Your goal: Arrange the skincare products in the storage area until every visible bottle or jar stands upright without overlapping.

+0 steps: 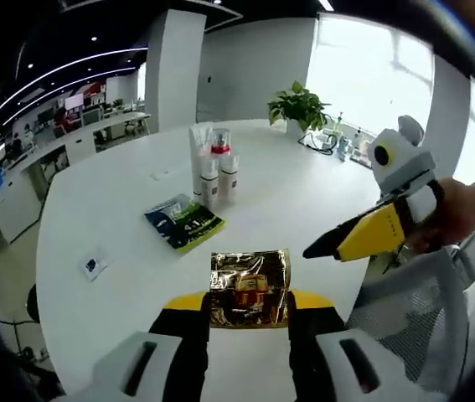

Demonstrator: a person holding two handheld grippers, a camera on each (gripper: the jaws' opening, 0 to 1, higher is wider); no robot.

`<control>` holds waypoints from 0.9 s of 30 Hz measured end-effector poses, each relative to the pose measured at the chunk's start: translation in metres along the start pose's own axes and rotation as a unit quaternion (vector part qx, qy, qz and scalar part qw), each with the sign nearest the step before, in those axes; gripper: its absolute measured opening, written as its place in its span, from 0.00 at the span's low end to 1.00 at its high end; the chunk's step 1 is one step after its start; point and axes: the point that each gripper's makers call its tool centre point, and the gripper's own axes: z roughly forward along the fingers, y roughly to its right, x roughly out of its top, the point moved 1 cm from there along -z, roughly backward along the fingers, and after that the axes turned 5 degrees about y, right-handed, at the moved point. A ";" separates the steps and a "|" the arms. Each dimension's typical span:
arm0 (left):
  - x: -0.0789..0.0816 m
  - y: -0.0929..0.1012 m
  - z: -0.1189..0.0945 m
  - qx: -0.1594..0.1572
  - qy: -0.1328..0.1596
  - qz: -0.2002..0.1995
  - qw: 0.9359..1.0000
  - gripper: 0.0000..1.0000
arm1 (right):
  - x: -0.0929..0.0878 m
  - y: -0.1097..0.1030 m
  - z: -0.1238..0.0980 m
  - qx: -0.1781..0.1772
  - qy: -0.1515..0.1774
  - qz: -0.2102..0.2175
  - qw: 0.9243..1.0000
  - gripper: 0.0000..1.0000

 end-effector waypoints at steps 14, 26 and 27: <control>0.002 0.039 -0.013 -0.012 0.010 0.028 0.999 0.38 | -0.012 -0.008 -0.009 0.016 -0.007 0.031 0.999 0.34; 0.001 0.057 -0.025 -0.014 0.018 0.052 0.998 0.38 | -0.022 -0.022 -0.016 0.045 -0.024 0.047 0.998 0.02; 0.000 0.058 -0.025 -0.015 0.018 0.052 0.998 0.38 | -0.023 -0.023 -0.017 0.047 -0.027 0.053 0.997 0.01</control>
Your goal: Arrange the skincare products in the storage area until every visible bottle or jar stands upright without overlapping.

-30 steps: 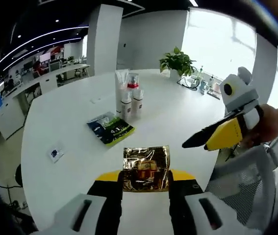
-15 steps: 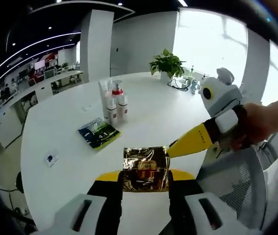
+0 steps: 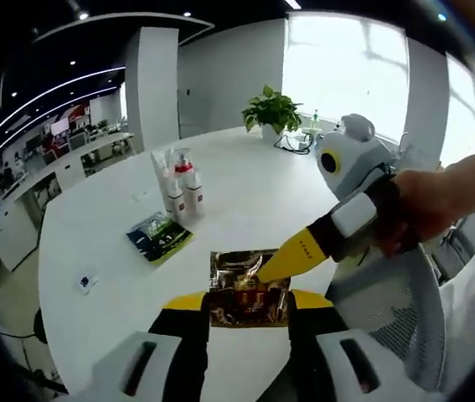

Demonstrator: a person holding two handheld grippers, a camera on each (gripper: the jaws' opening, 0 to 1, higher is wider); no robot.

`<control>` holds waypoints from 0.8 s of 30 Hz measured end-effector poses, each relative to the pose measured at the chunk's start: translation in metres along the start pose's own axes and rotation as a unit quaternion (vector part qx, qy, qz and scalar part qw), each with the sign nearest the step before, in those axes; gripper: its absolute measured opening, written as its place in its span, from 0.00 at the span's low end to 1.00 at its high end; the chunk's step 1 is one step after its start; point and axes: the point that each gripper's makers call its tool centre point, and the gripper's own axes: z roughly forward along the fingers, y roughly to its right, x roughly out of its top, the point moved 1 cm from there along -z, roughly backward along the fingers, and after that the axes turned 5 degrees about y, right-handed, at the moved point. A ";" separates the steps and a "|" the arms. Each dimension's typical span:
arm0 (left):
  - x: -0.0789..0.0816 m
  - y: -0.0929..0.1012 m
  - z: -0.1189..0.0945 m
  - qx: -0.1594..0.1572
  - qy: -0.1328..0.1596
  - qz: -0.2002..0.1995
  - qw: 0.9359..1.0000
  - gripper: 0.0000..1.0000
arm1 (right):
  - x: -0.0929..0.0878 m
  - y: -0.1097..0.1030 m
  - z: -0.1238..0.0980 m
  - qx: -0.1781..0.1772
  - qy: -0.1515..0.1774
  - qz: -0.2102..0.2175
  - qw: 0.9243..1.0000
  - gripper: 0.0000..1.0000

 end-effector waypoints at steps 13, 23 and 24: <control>-0.003 0.007 -0.008 -0.043 0.028 -0.065 0.997 0.38 | -0.007 -0.001 -0.014 0.012 -0.010 -0.001 1.000 0.00; -0.007 0.003 -0.016 -0.075 0.079 -0.254 0.961 0.37 | -0.011 -0.010 -0.019 0.042 -0.024 0.009 0.999 0.00; -0.007 0.004 -0.016 -0.082 0.081 -0.271 0.956 0.35 | -0.010 -0.011 -0.019 0.047 -0.025 0.010 0.999 0.00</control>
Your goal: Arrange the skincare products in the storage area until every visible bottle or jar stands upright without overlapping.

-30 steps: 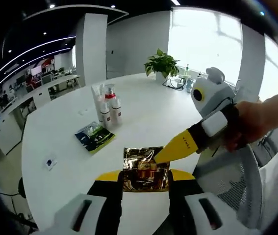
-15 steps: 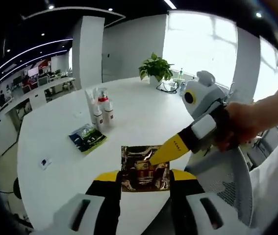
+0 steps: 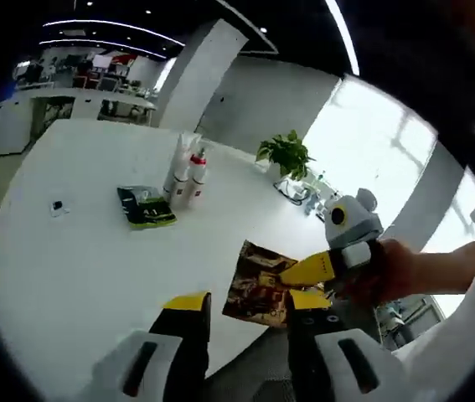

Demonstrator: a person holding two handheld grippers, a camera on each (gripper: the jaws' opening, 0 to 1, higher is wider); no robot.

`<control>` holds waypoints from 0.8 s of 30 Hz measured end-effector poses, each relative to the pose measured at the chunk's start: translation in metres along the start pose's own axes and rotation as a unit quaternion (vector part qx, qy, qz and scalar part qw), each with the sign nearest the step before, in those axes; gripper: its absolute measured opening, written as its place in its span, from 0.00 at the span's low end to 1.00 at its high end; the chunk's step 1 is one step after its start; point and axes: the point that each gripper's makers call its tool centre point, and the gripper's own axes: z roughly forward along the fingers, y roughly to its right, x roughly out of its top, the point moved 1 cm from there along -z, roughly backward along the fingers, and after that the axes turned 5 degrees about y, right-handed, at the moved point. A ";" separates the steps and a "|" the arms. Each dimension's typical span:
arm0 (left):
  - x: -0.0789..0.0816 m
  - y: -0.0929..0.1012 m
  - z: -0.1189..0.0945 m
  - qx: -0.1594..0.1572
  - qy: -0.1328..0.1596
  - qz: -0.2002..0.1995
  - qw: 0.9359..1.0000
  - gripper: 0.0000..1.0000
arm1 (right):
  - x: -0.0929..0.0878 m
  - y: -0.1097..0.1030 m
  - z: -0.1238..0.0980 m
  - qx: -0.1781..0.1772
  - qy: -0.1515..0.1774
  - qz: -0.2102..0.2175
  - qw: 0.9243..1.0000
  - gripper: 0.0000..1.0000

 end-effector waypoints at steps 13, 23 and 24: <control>0.011 0.007 0.001 -0.055 0.039 -0.130 0.989 0.18 | 0.007 -0.015 -0.005 0.047 -0.004 0.005 0.999 0.00; 0.016 0.009 -0.002 -0.073 0.049 -0.178 0.980 0.05 | 0.007 -0.015 -0.004 0.048 -0.009 0.014 0.999 0.00; 0.016 0.009 -0.003 -0.073 0.049 -0.179 0.980 0.04 | 0.007 -0.015 -0.003 0.050 -0.009 0.016 0.999 0.00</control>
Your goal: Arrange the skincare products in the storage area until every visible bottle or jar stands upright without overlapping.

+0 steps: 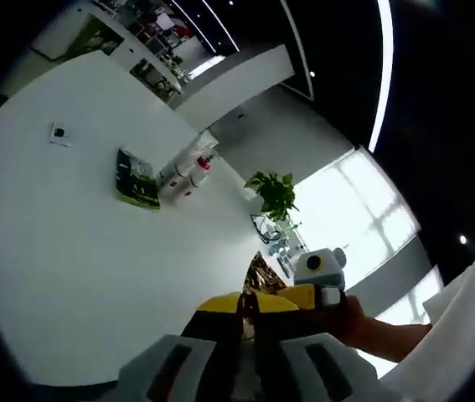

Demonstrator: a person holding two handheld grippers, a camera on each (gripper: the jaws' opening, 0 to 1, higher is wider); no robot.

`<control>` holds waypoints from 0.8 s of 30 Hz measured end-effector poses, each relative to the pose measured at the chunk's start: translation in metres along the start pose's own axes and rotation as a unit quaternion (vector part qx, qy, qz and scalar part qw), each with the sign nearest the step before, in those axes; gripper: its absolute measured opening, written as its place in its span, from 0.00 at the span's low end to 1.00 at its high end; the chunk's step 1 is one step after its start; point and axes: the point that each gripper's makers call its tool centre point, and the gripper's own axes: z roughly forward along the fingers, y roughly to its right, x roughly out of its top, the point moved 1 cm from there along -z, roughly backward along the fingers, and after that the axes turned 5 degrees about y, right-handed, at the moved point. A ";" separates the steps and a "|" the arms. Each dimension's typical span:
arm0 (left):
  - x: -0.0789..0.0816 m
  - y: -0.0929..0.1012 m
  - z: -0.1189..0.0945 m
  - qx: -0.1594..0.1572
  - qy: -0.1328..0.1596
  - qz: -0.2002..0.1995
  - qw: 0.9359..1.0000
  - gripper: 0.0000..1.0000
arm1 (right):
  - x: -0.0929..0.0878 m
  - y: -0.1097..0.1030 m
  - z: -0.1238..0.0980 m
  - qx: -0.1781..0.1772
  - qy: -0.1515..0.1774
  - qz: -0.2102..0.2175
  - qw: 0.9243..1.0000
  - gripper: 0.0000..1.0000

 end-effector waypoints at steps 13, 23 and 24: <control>0.003 0.004 -0.012 -0.005 -0.025 0.015 1.000 0.01 | -0.012 -0.003 0.005 0.000 -0.024 -0.053 0.998 0.10; -0.029 0.006 -0.021 -0.001 -0.135 0.136 0.981 0.01 | -0.022 -0.002 0.003 -0.014 -0.089 -0.184 0.979 0.19; -0.031 0.005 -0.021 0.003 -0.141 0.144 0.979 0.01 | -0.025 -0.003 0.003 -0.010 -0.104 -0.203 0.974 0.20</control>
